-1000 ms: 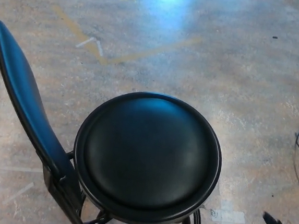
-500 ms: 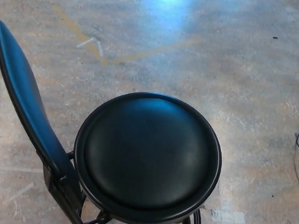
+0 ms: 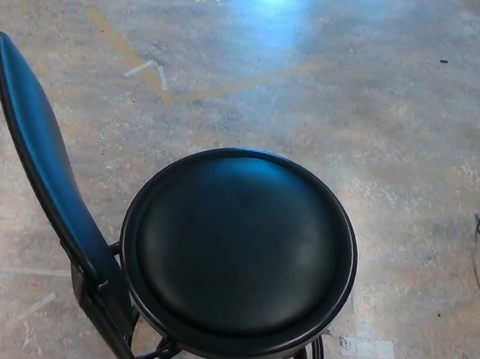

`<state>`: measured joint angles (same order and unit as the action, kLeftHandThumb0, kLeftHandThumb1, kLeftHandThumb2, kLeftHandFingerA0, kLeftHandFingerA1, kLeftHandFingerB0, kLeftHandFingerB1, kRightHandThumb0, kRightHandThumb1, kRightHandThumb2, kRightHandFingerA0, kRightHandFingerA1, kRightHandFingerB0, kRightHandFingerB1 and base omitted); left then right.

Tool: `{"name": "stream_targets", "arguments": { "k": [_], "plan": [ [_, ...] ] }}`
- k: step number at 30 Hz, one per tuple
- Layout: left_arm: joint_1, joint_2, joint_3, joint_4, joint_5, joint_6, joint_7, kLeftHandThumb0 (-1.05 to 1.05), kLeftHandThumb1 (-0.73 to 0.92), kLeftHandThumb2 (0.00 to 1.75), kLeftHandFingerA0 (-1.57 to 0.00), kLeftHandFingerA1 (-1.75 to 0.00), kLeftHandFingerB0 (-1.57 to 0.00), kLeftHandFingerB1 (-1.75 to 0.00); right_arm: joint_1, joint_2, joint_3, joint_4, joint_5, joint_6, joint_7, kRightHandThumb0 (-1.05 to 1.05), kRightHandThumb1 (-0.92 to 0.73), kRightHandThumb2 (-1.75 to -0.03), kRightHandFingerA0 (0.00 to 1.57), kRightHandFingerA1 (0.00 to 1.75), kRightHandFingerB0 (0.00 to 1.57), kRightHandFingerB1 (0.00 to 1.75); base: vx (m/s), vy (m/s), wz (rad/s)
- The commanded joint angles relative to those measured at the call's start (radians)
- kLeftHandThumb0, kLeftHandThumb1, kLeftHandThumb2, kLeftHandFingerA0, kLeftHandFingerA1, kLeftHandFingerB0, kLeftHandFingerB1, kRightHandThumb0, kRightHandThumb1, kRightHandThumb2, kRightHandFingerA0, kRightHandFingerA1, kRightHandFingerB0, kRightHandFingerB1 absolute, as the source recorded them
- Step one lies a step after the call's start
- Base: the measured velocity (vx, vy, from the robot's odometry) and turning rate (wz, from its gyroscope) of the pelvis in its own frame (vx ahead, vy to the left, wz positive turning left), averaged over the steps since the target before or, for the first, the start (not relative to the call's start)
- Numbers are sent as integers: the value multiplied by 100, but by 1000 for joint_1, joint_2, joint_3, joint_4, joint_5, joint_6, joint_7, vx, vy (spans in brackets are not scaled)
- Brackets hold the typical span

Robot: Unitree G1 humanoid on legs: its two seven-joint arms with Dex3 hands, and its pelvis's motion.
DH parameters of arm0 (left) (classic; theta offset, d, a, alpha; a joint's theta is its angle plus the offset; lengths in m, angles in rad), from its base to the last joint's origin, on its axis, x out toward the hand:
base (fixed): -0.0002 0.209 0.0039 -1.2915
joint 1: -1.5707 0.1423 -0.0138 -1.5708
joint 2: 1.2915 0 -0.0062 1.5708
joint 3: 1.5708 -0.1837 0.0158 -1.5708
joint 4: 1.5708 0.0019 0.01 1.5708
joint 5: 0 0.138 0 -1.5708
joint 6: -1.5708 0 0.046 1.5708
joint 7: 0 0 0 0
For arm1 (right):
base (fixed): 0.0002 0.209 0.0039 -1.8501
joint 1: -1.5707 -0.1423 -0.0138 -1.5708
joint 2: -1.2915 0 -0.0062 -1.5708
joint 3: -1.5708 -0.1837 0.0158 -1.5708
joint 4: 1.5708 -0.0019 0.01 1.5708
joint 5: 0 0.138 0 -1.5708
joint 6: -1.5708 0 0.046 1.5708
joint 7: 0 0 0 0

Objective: Use the right hand to rotate the back of the chair to its left.

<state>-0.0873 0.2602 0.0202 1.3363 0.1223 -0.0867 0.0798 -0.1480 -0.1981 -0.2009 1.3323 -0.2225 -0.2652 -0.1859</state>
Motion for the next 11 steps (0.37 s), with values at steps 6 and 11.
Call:
{"name": "stream_targets", "arguments": {
  "k": [6, 11],
  "plan": [
    [-3, -5, -15, 5, 25, 21, 15, -48, 73, 62, -63, -52, -62, -46, -1, -7, 16, 7, 26, 37, 18, -88, -83, -113, 0, 12, 0, 7, 0, 0, 0],
    [3, -5, -11, 3, 26, 7, 5, -48, 72, 62, -65, -52, -62, -46, -1, -5, 17, 7, 34, 44, 26, -89, -83, -113, 0, 10, 0, 7, 0, 0, 0]
  ]
}}
